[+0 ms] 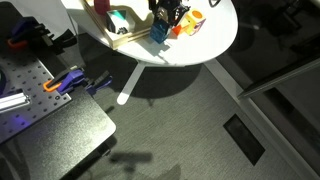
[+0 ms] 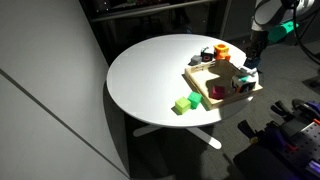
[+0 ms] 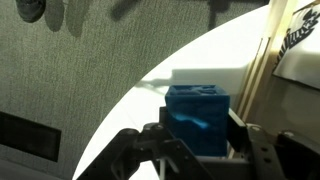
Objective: Place the blue block directly onto the tray
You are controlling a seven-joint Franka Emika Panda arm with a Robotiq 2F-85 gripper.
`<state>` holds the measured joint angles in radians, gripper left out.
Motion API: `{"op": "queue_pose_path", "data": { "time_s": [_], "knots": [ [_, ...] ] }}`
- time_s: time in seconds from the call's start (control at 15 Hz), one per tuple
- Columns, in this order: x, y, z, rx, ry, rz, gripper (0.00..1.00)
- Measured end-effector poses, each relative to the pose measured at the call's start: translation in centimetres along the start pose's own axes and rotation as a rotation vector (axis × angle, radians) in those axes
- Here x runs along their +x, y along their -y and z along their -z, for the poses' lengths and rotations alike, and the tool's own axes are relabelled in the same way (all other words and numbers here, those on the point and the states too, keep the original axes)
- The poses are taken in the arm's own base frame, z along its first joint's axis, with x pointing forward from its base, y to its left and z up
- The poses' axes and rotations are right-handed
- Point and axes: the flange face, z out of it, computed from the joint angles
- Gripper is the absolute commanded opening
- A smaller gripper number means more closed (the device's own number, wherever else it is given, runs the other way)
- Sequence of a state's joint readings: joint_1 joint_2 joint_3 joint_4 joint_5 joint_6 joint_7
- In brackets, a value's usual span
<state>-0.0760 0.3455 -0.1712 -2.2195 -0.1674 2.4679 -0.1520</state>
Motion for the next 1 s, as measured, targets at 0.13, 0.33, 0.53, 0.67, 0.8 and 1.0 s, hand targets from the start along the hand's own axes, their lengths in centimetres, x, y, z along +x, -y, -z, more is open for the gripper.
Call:
{"op": "queue_pose_path", "data": {
  "time_s": [0.13, 0.33, 0.53, 0.67, 0.8, 1.0],
  "knots": [
    [0.2, 0.4, 2.0, -0.013, -0.025, 0.003, 0.31],
    [0.8, 1.8, 4.3, -0.045, -0.058, 0.019, 0.31],
    [1.6, 3.8, 5.7, -0.077, -0.074, 0.042, 0.31],
    [2.5, 5.2, 6.6, -0.093, -0.079, 0.058, 0.31],
    [3.4, 6.6, 7.4, -0.109, -0.076, 0.073, 0.31],
    [5.1, 8.6, 7.8, -0.127, -0.050, 0.096, 0.31]
  ]
}}
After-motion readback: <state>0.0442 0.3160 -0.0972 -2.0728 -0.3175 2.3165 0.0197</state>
